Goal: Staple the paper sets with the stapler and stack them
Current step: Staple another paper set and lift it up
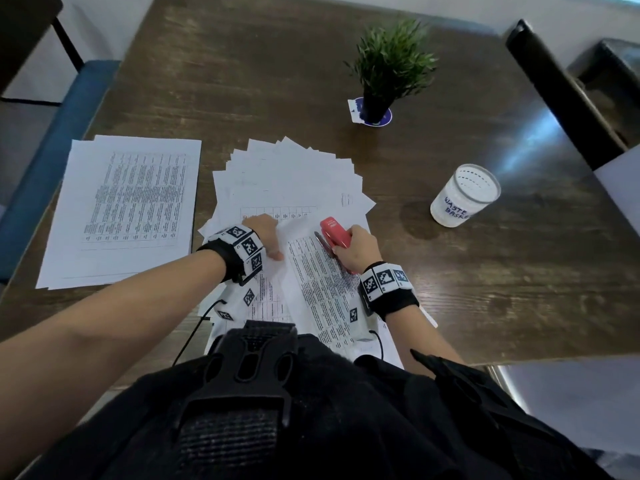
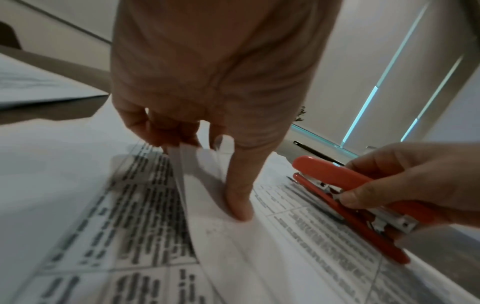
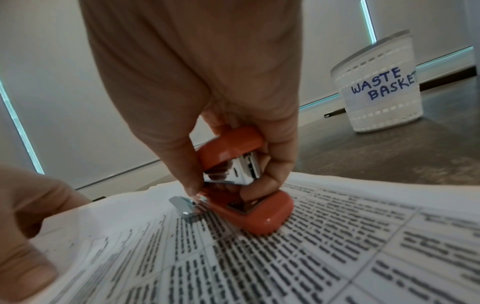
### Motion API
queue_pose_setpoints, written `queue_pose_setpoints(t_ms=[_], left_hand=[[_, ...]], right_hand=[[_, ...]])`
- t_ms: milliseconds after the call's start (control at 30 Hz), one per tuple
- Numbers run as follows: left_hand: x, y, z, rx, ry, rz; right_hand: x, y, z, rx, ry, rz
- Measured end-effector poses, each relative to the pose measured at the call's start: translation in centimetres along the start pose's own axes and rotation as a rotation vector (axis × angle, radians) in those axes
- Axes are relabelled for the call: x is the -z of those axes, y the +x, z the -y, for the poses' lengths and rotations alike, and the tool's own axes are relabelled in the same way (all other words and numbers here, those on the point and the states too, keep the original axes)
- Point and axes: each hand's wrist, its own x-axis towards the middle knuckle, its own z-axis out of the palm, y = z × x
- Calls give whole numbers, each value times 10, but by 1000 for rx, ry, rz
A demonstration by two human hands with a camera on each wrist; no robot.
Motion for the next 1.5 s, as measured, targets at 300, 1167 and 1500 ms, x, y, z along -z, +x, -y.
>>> queue_pose_setpoints(t_ms=[300,1167,1500], left_hand=[[-13,11,-47,-252,-397,-291],[-37,14,-20,-534,167,-152],[-41,23,-11,-609,218,-187]], right_hand=[[11,7,7,-94,49,-96],[-26,31,30,-9,-278,-20],[-22,44,30,72,-362,-20]])
